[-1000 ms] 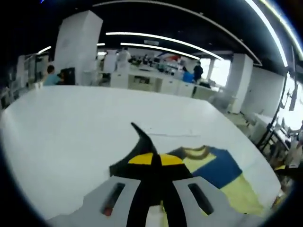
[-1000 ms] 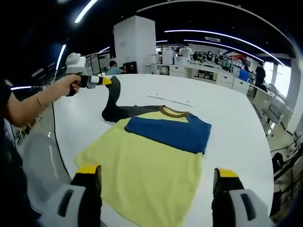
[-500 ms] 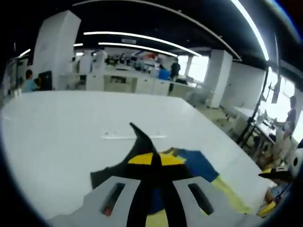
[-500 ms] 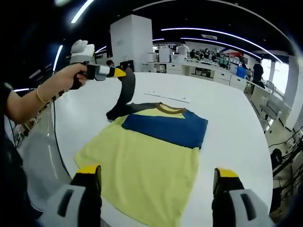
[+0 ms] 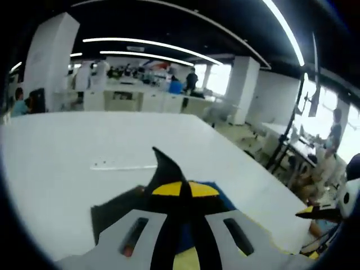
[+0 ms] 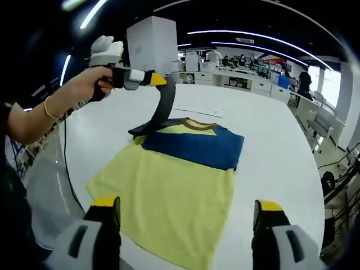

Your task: Fold the garment on the visible template until the final outline fits inside the template.

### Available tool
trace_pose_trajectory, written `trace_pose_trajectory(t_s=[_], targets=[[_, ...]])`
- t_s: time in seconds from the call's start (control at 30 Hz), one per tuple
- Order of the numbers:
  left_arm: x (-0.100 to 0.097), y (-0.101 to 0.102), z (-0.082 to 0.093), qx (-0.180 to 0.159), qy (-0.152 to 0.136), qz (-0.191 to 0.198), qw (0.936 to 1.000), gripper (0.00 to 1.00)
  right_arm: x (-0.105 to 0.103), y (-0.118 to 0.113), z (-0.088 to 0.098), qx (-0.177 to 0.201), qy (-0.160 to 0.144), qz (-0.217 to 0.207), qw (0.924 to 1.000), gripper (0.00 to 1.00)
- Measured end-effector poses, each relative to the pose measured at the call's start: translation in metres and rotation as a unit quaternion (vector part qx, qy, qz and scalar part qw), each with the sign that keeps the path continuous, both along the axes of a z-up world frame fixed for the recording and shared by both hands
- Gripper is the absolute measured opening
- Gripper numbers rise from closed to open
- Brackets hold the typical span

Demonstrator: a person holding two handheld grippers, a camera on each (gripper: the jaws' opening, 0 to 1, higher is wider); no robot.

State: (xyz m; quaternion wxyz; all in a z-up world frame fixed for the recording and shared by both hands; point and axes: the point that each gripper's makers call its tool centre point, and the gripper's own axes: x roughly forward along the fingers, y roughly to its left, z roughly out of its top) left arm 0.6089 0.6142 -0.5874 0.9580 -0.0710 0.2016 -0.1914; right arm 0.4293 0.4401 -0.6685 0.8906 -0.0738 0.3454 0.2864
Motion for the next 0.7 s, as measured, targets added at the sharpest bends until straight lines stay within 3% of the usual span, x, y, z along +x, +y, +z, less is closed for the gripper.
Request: trace_pose_trajectory(t_s=[0.1,0.2,0.3,0.5,0.63,0.7], targets=[[0.000,-0.021,-0.009,0.014,0.005,-0.040,0.9991,0.00,0.000,-0.002,-0.003,-0.002,0.005,0.000,1.0000,0.99],[-0.002,-0.035,-0.021,0.004,0.026,-0.059,0.9979,0.00,0.000,-0.004,-0.005,-0.004,0.008,-0.003,1.0000,0.99],[0.000,-0.042,-0.025,0.013,0.023,-0.070,0.9972,0.00,0.000,-0.005,-0.009,0.000,0.014,-0.008,0.9999,0.99],[0.001,-0.065,-0.028,-0.009,0.025,-0.095,0.9951,0.00,0.000,-0.007,-0.016,0.001,0.022,-0.014,0.9996,0.99],[0.005,-0.080,-0.040,-0.009,0.031,-0.113,0.9931,0.00,0.000,-0.005,-0.017,0.004,0.025,-0.015,0.9996,0.99],[0.004,-0.086,-0.051,-0.023,0.051,-0.121,0.9911,0.00,0.000,-0.006,-0.019,0.005,0.027,-0.016,0.9995,0.99]])
